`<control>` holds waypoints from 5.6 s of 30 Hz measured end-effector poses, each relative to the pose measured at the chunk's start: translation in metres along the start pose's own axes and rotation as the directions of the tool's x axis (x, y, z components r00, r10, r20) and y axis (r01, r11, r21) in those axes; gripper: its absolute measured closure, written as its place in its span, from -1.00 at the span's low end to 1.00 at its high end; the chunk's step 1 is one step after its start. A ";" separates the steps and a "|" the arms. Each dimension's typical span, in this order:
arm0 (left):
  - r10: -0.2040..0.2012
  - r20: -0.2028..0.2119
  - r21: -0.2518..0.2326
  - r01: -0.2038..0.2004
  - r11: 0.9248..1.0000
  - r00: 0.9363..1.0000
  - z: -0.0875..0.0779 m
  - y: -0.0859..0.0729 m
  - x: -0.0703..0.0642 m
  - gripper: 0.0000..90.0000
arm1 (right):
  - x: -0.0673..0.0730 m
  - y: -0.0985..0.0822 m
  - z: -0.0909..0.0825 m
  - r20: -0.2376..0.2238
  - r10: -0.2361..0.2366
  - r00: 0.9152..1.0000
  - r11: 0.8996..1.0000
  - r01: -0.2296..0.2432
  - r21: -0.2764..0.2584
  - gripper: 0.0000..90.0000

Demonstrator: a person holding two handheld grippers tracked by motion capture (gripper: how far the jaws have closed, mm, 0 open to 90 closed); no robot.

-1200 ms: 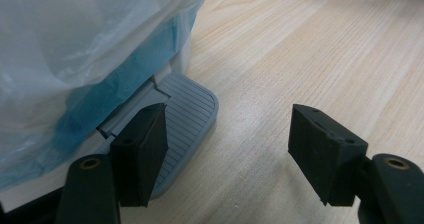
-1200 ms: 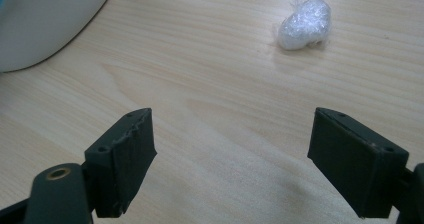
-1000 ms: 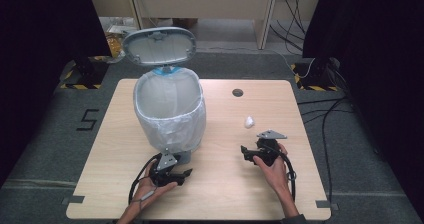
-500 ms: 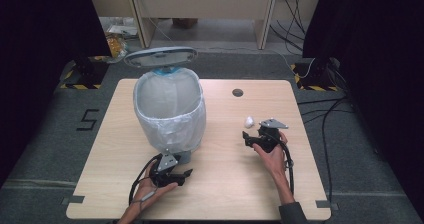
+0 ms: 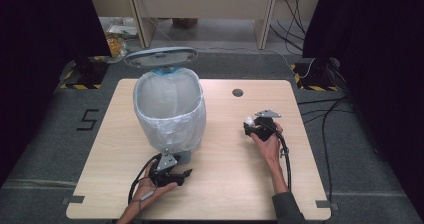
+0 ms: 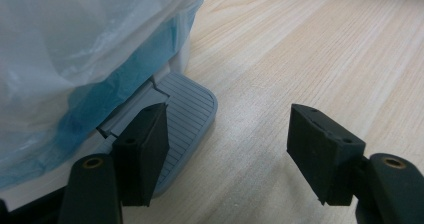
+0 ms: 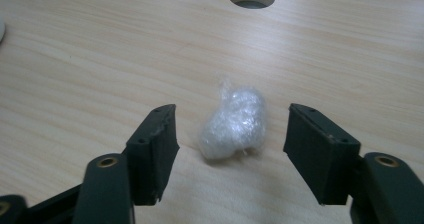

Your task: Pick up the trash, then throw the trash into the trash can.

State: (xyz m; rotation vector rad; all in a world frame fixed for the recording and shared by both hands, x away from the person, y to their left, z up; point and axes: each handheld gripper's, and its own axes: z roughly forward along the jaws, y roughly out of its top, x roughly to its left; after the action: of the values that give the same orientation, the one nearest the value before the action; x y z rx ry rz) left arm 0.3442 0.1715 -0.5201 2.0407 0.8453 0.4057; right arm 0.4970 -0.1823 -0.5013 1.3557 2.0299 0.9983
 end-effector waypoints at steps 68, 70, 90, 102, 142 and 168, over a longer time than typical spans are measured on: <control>0.016 -0.012 -0.002 -0.016 1.000 1.000 0.000 -0.001 -0.003 -0.28 | 0.060 0.125 -0.117 -0.162 -0.153 0.975 0.969 0.116 -0.217 0.23; 0.014 -0.011 -0.002 -0.014 1.000 1.000 0.000 -0.001 -0.003 -0.28 | 0.063 0.128 -0.120 -0.169 -0.158 0.973 0.967 0.118 -0.224 0.24; 0.016 -0.001 0.007 -0.016 1.000 1.000 -0.001 -0.001 -0.002 -0.26 | 0.105 0.159 -0.141 -0.234 -0.242 0.942 0.942 0.171 -0.288 0.23; 0.027 -0.008 0.008 -0.027 1.000 1.000 -0.001 -0.001 -0.004 -0.26 | 0.133 0.179 -0.143 -0.269 -0.285 0.920 0.930 0.197 -0.311 0.23; 0.038 -0.002 0.011 -0.038 0.999 0.999 -0.002 -0.002 -0.005 -0.26 | 0.165 0.192 -0.113 -0.328 -0.266 0.906 0.946 0.180 -0.268 -0.21; 0.045 -0.005 0.017 -0.045 0.999 0.999 -0.002 -0.002 -0.006 -0.26 | 0.059 0.139 -0.135 -0.199 -0.131 0.971 0.963 0.077 -0.257 -0.26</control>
State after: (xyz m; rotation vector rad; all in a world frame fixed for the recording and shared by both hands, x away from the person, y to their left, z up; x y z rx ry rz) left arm 0.3383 0.1697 -0.5200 2.0779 0.8090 0.4303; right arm 0.4527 -0.1349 -0.3091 1.0372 2.0219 1.3492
